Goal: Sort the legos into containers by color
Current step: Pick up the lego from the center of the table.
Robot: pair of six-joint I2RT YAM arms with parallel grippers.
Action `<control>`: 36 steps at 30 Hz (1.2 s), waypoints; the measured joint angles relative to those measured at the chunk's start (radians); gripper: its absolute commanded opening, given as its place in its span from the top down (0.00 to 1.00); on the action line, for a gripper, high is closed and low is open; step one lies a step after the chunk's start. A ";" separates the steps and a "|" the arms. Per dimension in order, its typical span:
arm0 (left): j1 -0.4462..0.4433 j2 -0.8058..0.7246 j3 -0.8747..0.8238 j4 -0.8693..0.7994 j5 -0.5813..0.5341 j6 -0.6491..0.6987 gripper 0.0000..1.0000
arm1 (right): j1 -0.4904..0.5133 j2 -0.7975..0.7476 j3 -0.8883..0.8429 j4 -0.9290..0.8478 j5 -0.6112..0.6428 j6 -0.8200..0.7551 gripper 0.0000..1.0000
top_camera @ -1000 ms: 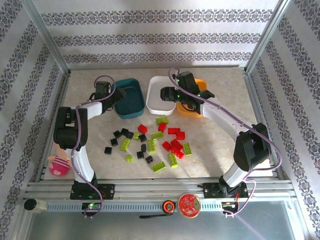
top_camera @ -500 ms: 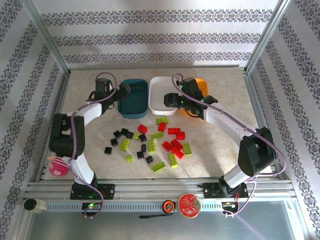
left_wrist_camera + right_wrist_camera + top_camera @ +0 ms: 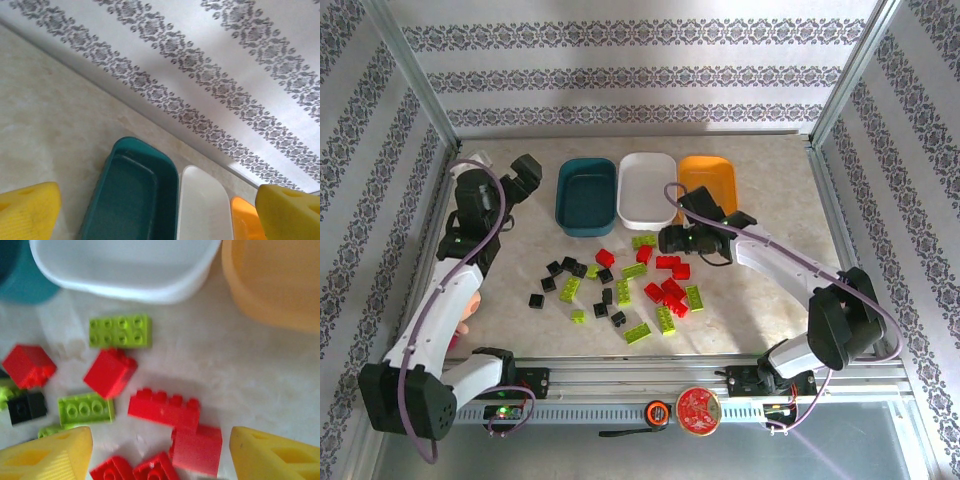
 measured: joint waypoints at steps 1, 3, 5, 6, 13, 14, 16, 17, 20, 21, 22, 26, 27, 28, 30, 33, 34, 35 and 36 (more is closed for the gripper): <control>0.003 -0.004 0.021 -0.040 -0.002 -0.008 0.01 | 0.010 -0.008 -0.016 -0.016 0.000 0.005 0.27; 0.010 -0.016 0.042 -0.080 0.008 -0.027 0.01 | 0.028 -0.019 -0.039 -0.045 0.001 0.013 0.27; 0.017 -0.050 0.020 -0.077 0.048 -0.043 0.01 | 0.043 -0.022 -0.052 -0.068 0.003 0.017 0.27; 0.022 -0.079 -0.009 -0.063 0.077 -0.052 0.01 | 0.051 -0.024 -0.058 -0.076 0.004 0.022 0.27; 0.042 -0.200 -0.188 0.021 0.214 -0.067 0.01 | 0.061 -0.006 -0.083 -0.079 0.016 0.056 0.29; 0.042 -0.200 -0.187 0.020 0.219 -0.067 0.01 | 0.061 0.004 -0.083 -0.074 0.021 0.060 0.29; 0.043 -0.205 -0.184 0.019 0.234 -0.067 0.01 | 0.061 0.034 -0.083 -0.058 0.027 0.066 0.29; 0.043 -0.209 -0.184 0.019 0.239 -0.066 0.01 | 0.061 0.048 -0.083 -0.049 0.029 0.069 0.30; 0.048 -0.222 -0.168 -0.005 0.267 -0.040 0.01 | 0.061 0.093 -0.083 -0.024 0.035 0.076 0.31; 0.049 -0.214 -0.141 -0.038 0.269 -0.025 0.01 | 0.061 0.108 -0.083 -0.018 0.038 0.080 0.32; 0.049 -0.197 -0.104 -0.076 0.269 -0.013 0.01 | 0.061 0.122 -0.083 -0.011 0.042 0.084 0.33; 0.057 -0.100 0.037 -0.196 0.266 0.023 0.01 | 0.060 0.160 -0.083 0.003 0.059 0.091 0.35; 0.061 -0.083 0.049 -0.208 0.272 0.026 0.01 | 0.060 0.166 -0.083 0.005 0.064 0.092 0.36; 0.062 -0.071 0.049 -0.219 0.282 0.028 0.01 | 0.060 0.174 -0.083 0.008 0.068 0.092 0.38; 0.063 -0.060 0.031 -0.229 0.311 0.031 0.01 | 0.053 0.186 -0.083 0.018 0.072 0.092 0.40; 0.064 -0.066 -0.016 -0.228 0.346 0.032 0.01 | 0.043 0.198 -0.083 0.035 0.076 0.090 0.46; 0.064 -0.069 -0.027 -0.229 0.352 0.032 0.01 | 0.040 0.202 -0.083 0.041 0.076 0.089 0.50; 0.064 -0.072 -0.033 -0.229 0.356 0.033 0.01 | 0.040 0.203 -0.083 0.046 0.077 0.087 0.52; 0.064 -0.074 -0.034 -0.232 0.355 0.034 0.01 | 0.036 0.204 -0.083 0.051 0.077 0.086 0.54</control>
